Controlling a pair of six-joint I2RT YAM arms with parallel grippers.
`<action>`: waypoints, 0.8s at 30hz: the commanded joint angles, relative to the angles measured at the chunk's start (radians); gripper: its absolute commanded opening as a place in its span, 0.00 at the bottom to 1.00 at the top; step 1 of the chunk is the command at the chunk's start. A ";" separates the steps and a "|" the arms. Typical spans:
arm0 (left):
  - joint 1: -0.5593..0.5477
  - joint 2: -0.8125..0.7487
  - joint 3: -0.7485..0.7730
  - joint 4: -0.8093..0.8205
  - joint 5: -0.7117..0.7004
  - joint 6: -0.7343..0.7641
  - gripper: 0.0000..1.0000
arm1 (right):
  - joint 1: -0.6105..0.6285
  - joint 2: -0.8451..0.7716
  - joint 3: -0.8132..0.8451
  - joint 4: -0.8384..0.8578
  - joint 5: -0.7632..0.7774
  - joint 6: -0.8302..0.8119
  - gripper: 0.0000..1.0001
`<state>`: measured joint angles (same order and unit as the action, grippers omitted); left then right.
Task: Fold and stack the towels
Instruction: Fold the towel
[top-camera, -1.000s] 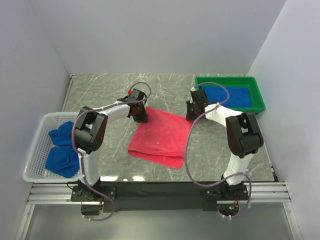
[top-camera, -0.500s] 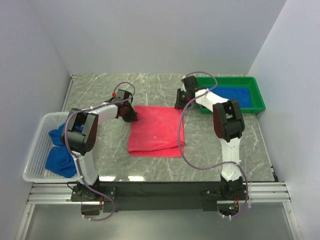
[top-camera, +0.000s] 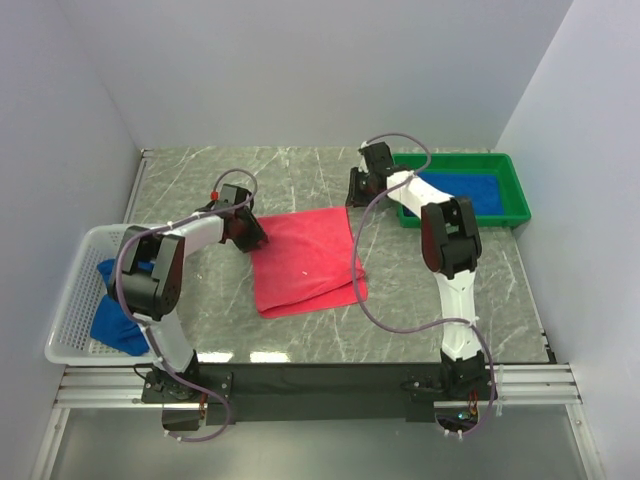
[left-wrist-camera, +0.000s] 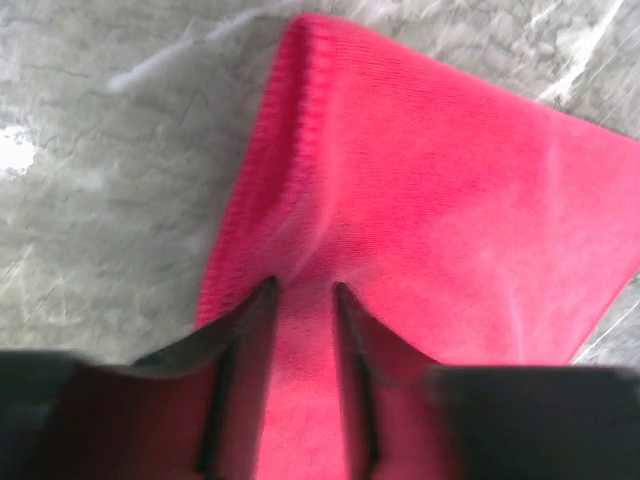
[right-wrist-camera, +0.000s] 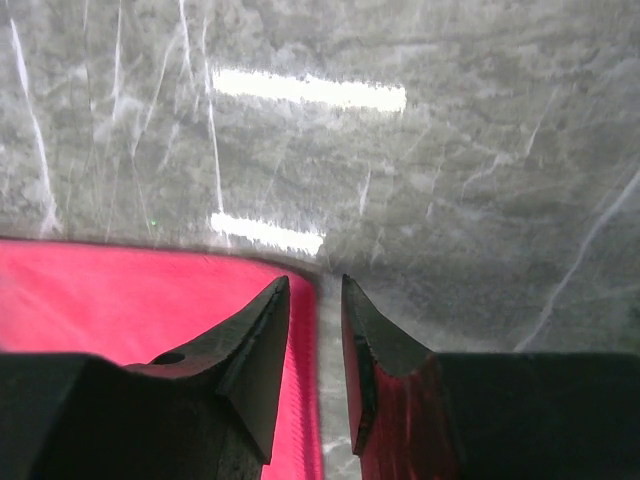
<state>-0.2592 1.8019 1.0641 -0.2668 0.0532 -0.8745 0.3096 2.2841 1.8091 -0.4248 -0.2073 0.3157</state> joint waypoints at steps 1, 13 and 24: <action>0.006 -0.047 -0.009 -0.100 -0.046 0.037 0.44 | 0.016 -0.168 -0.063 0.075 -0.007 -0.055 0.35; 0.005 -0.376 0.033 -0.209 -0.099 0.153 0.96 | 0.229 -0.454 -0.396 -0.029 0.184 -0.173 0.48; 0.006 -0.783 -0.234 -0.227 -0.228 0.324 0.95 | 0.345 -0.554 -0.646 -0.014 0.255 -0.107 0.46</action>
<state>-0.2565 1.0840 0.9138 -0.4774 -0.0887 -0.6083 0.6426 1.8126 1.1767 -0.4515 -0.0048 0.1848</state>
